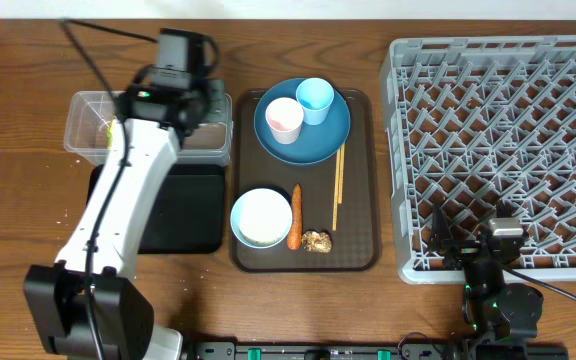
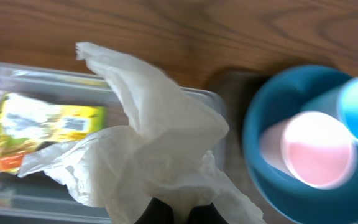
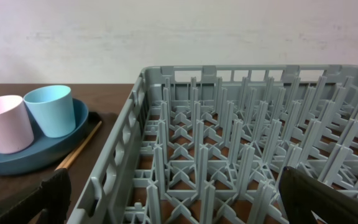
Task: Sort waste into correct bins and load items into the dishwasher rack
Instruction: 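Carry the tissue to the clear bin and release it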
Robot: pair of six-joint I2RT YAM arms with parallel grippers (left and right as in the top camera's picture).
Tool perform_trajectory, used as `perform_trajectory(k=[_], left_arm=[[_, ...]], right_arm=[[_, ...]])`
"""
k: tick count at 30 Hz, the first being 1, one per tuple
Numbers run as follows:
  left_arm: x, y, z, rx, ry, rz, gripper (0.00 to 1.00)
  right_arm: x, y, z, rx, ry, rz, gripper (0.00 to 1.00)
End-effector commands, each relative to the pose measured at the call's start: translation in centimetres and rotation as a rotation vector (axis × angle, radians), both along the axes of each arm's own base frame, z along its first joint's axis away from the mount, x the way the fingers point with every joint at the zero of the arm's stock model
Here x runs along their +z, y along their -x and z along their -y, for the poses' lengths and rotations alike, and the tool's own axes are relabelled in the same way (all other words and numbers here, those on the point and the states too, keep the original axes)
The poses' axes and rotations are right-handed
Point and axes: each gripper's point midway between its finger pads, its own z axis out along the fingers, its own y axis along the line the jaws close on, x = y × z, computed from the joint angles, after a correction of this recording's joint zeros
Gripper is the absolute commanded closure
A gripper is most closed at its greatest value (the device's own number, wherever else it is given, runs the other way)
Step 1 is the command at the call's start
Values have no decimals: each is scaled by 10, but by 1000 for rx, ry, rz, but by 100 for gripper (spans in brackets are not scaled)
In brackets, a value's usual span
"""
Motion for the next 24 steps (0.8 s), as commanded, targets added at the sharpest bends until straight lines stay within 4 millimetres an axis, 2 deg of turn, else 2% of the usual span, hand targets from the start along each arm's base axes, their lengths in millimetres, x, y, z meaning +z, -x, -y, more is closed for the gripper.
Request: perform_trajectory(k=[1,6,17,24], left_arm=[[1,-1,-25,75,17,4,94],[-8,-3,-35,94,28,-20,94],[-76,-25,-38,105,16,-125,94],[-105,-31,-39,108,12,-171,94]], right_arm=[[-1,0,0,4,15,-1,1],[-1,0,0,4,15,-1,1],[-1,0,0,4,15,-1,1],[-1,0,0,4,15,-1,1]])
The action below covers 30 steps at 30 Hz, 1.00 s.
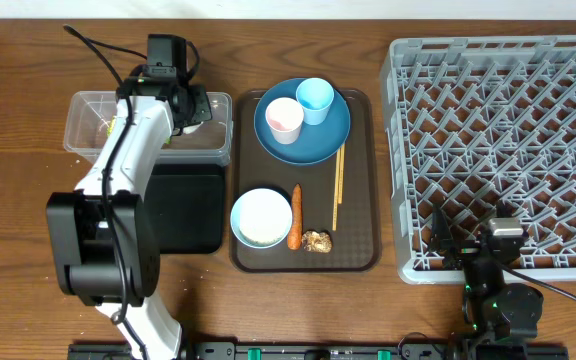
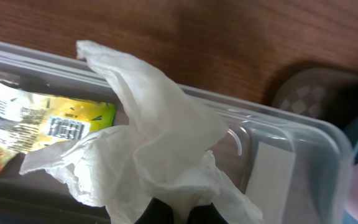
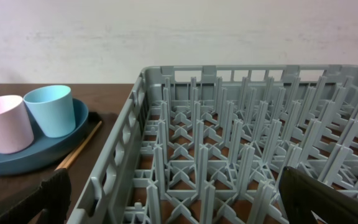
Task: Sort waste into correct bins and load items into the dishwasher rack
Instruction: 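Carry the tissue to the clear bin and release it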
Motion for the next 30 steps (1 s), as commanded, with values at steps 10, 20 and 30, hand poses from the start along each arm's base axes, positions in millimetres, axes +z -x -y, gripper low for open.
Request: perform_trajectory(k=[10,20,30], left_arm=[[-21,8,-4,9,3,-70,94],[-25,19,-5,11,-3,-116,93],[-31,23,-7,15,-13,-127,93]], right_arm=[[-1,0,-1,4,15,-1,1],[-1,0,-1,4,15,-1,1],[-1,0,-1,4,15,-1,1]])
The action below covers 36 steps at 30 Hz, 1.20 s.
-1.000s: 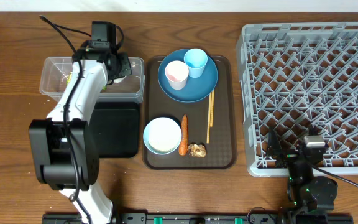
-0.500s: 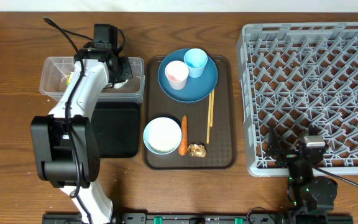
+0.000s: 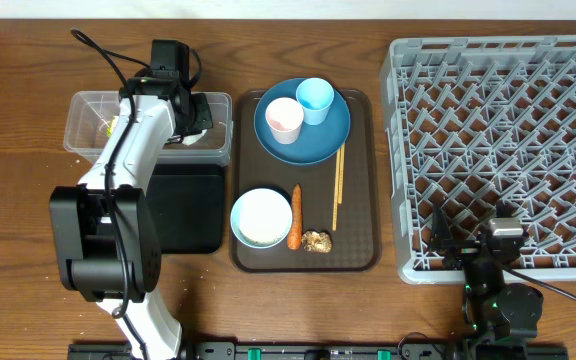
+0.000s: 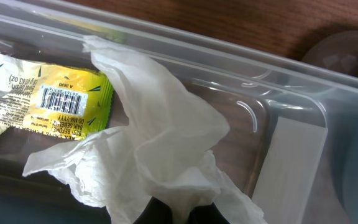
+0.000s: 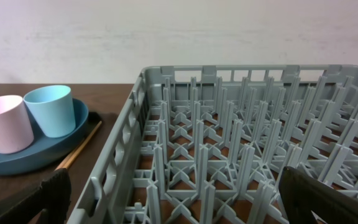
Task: Sort waste into correct bins and load items into the dishwasher rack
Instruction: 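Carry the tissue to the clear bin and release it, then move the left gripper back over the white rice bowl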
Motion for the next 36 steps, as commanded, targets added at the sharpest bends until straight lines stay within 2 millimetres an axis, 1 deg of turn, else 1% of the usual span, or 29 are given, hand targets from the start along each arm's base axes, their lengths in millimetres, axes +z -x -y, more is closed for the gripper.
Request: perform_trajectory(k=[1,4,7,9,10,12,13,16,19,21,23,24,25,26,28,30,31,33,36], left_arm=[[-17,7,-8,18,-19,-37,93],[-25,10,-12,25,-38,-36,93],[-26,9,-13,28,-48,-30,92],[-25,6,-13,29,-47,-19,76],[-25,5,-13,29,-47,-14,65],[-24,4,-13,29,-47,-7,59],[-24,3,-13,29,-46,-2,53],[-20,1,-13,25,-48,7,50],[0,-3,-13,16,-50,56,42],[23,-6,-13,19,-46,109,39],[47,-5,-11,20,-35,160,39],[61,-1,-11,31,-26,184,38],[74,5,-11,46,-18,198,34],[84,12,-11,59,-10,206,30],[103,30,-11,83,3,209,17],[117,48,-5,70,39,198,5],[120,54,0,58,62,192,2],[125,68,11,28,123,167,2],[123,87,29,-14,218,101,2]], right_arm=[[-1,0,-1,4,15,-1,1],[-1,0,-1,4,15,-1,1],[-1,0,-1,4,15,-1,1],[-1,0,-1,4,15,-1,1],[-1,0,-1,4,15,-1,1],[-1,0,-1,4,15,-1,1],[-1,0,-1,4,15,-1,1],[-1,0,-1,4,15,-1,1],[-1,0,-1,4,15,-1,1],[-1,0,-1,4,15,-1,1],[-1,0,-1,4,15,-1,1],[-1,0,-1,4,15,-1,1],[-1,0,-1,4,15,-1,1],[-1,0,-1,4,15,-1,1],[-1,0,-1,4,15,-1,1],[-1,0,-1,4,15,-1,1],[-1,0,-1,4,15,-1,1],[-1,0,-1,4,15,-1,1],[-1,0,-1,4,15,-1,1]])
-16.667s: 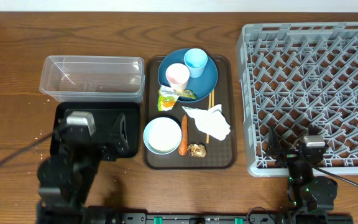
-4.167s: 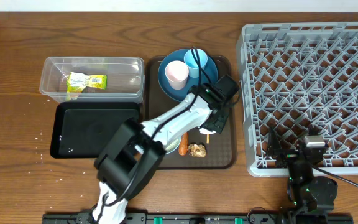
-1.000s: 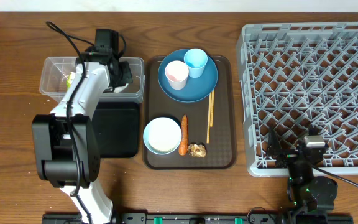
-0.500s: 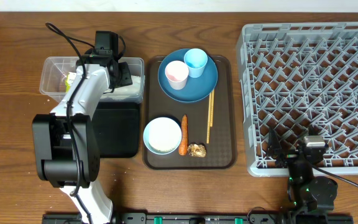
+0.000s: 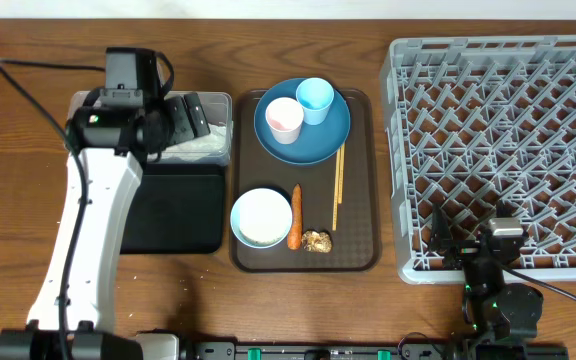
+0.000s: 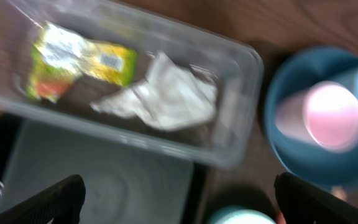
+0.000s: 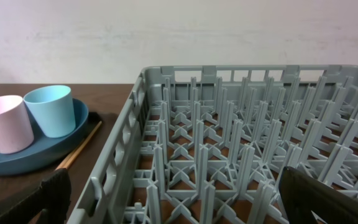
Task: Sort waste into correct bins and load items into the dishwasher rack
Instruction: 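Move the left gripper back over the white rice bowl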
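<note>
The white tissue lies in the clear bin beside a yellow wrapper. My left gripper is open and empty, high above the bin's right end. On the brown tray are a blue plate bearing a pink cup and a blue cup, chopsticks, a white bowl, a carrot and a food scrap. My right gripper stands open at the grey dishwasher rack.
A black bin sits just in front of the clear bin, left of the tray. The rack fills the table's right side. The left arm stretches over the black bin's left part.
My left gripper was shut on the tissue low inside the clear bin. It is now open and higher up, and the tissue lies in the bin. The right arm has not moved.
My left gripper held the tissue by the clear bin's right end, near the blue plate. Then it was over the bin, then down inside it next to the yellow wrapper. Now the tissue rests there and the gripper is open above.
</note>
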Robot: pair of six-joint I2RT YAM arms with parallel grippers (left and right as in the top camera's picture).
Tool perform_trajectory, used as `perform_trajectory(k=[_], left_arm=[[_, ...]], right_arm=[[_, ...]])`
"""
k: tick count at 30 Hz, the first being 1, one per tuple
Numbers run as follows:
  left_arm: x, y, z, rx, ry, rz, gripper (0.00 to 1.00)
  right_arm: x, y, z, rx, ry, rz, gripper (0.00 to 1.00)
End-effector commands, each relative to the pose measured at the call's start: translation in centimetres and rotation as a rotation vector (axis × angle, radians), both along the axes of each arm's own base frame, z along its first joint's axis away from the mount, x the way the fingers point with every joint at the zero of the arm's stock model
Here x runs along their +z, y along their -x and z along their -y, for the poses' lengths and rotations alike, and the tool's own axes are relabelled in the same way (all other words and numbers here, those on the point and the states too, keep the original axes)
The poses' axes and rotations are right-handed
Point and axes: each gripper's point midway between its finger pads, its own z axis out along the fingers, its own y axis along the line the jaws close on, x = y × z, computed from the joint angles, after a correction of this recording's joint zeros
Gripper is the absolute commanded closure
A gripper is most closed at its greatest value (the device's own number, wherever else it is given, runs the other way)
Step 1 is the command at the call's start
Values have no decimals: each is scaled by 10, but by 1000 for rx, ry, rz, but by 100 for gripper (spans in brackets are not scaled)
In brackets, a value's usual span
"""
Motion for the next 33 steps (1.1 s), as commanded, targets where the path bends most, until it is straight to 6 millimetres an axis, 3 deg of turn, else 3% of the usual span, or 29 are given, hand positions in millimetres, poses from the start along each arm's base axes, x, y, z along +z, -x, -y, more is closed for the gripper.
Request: perform_trajectory(k=[1,2,4,9,17,22,29,33], left_arm=[[-5,14,28,-69,153,-75,2],[-7,19,32,-79,175,-97,1],[-13,32,41,-101,205,-150,21],[-32,60,62,-161,191,-266,33],[-72,99,105,-308,158,-387,46],[-88,108,128,-302,115,-386,47],[-88,107,160,-360,48,-305,47],[-93,104,166,-338,-9,-278,47]], right_arm=[[-1,0,0,4,15,-1,1],[-1,0,0,4,15,-1,1],[-1,0,0,4,15,-1,1],[-1,0,0,4,15,-1,1],[-1,0,0,4,15,-1,1],[-1,0,0,4,15,-1,1],[-1,0,0,4,15,-1,1],[-1,0,0,4,15,-1,1]])
